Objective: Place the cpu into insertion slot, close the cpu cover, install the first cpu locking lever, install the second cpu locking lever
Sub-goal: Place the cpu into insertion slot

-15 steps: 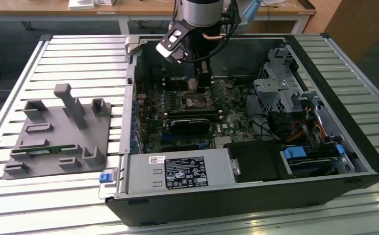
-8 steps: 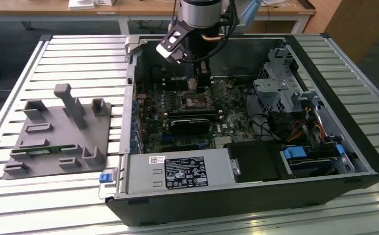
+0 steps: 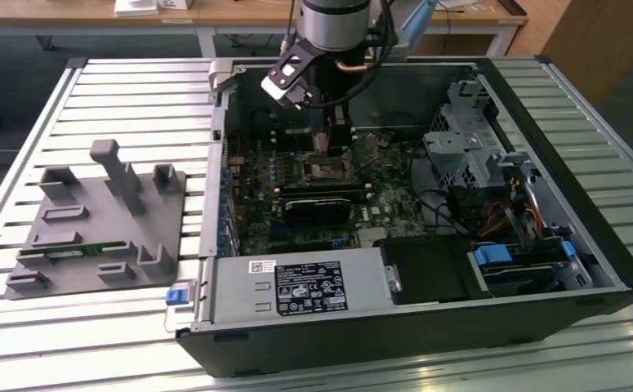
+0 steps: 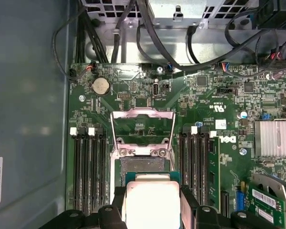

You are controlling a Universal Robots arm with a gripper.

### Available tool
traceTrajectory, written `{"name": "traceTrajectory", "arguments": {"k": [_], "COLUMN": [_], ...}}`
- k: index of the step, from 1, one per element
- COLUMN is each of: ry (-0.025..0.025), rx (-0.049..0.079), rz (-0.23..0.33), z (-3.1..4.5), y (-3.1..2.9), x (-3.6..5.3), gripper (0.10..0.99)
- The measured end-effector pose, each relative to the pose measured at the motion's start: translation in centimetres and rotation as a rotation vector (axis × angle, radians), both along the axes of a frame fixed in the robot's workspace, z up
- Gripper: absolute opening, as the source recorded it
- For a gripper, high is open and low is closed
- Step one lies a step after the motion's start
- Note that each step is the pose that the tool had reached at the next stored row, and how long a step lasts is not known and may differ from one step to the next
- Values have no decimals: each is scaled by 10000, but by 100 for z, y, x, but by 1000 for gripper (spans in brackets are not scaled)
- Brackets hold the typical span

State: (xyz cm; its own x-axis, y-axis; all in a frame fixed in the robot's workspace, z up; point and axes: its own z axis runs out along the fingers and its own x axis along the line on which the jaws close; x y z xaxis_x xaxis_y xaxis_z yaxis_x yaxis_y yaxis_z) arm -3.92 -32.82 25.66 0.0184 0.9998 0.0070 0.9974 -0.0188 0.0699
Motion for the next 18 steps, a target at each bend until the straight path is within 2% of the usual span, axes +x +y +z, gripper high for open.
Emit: {"name": "traceTrajectory", "arguments": {"k": [9, 18], "ry": [0, 0], "rx": [0, 0], "rz": [0, 5], "z": [-111, -168], "y": [3, 14], "x": [0, 0], "gripper": [533, 533]}}
